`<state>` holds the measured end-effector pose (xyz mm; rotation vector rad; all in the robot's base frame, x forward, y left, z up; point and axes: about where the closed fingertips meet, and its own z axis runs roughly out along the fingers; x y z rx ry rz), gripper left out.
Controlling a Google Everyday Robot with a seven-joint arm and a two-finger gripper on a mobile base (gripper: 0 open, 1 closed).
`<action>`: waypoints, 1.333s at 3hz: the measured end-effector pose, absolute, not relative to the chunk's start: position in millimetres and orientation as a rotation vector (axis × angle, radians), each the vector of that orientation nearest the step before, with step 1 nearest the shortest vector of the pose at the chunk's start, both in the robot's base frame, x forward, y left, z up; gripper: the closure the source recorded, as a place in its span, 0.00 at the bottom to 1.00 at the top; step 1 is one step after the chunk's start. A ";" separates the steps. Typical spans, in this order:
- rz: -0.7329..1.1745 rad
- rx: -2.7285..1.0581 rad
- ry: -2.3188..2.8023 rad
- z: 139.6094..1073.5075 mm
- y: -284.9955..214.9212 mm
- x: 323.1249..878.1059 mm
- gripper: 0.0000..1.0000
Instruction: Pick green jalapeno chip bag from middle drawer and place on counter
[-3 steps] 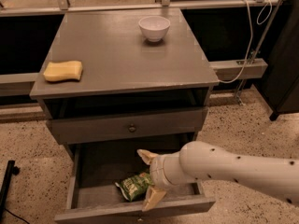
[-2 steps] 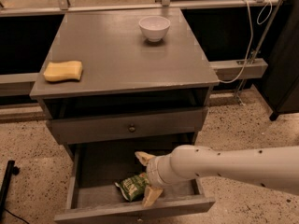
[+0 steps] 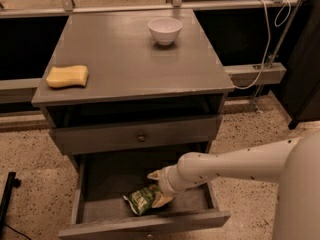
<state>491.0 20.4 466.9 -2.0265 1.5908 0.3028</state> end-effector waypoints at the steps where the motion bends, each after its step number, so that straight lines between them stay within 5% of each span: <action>1: 0.327 -2.032 1.611 444.9 17.9 495.0 0.35; 2: 0.347 -2.062 1.629 424.0 15.3 494.0 0.34; 4: 0.422 -2.045 1.602 414.5 24.7 490.8 0.73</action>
Offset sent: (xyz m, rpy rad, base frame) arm 0.0037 -0.0098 -0.0652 -0.0526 0.0873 0.0172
